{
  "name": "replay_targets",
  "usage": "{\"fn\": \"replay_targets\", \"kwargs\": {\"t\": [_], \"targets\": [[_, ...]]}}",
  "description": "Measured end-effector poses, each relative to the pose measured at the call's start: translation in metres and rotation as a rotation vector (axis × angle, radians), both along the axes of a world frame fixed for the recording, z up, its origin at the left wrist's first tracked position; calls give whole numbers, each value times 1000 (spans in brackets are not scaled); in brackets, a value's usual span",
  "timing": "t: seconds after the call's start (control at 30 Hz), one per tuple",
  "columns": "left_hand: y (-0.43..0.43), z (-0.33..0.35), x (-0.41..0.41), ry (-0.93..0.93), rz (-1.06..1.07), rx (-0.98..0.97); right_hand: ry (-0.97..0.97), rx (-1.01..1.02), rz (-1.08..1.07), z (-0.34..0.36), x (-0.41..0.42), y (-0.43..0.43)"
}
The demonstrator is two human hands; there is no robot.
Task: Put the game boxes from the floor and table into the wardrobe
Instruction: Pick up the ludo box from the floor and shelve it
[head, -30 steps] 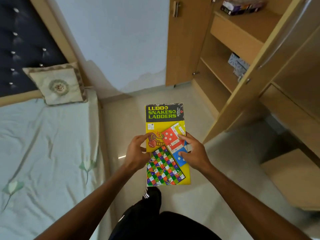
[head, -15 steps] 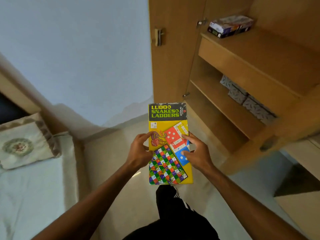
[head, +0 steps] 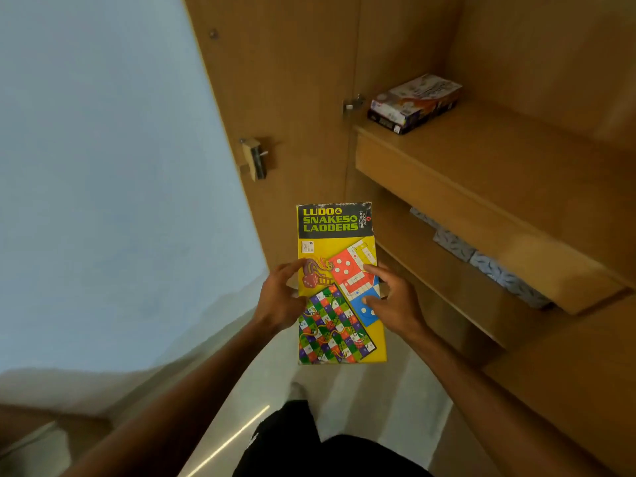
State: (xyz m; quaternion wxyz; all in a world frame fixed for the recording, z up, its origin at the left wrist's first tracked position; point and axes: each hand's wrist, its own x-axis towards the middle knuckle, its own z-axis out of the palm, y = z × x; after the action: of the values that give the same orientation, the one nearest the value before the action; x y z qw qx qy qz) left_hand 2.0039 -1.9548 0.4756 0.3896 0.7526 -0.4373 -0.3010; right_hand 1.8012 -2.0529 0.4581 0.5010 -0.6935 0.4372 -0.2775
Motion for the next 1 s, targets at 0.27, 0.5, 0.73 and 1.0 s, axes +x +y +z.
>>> {"fn": "replay_targets", "kwargs": {"t": [0.27, 0.5, 0.73, 1.0], "targets": [[-193, 11, 56, 40, -204, -91, -9, -24, -215, 11, 46, -153], [-342, 36, 74, 162, -402, -189, -19, -70, -384, 38, 61, -265], [-477, 60, 74, 204, -434, -254, -16, -81, -413, 57, 62, -398], [-618, 77, 59, 202, -495, -238, 30, -41, -402, 59, 54, -570]]}}
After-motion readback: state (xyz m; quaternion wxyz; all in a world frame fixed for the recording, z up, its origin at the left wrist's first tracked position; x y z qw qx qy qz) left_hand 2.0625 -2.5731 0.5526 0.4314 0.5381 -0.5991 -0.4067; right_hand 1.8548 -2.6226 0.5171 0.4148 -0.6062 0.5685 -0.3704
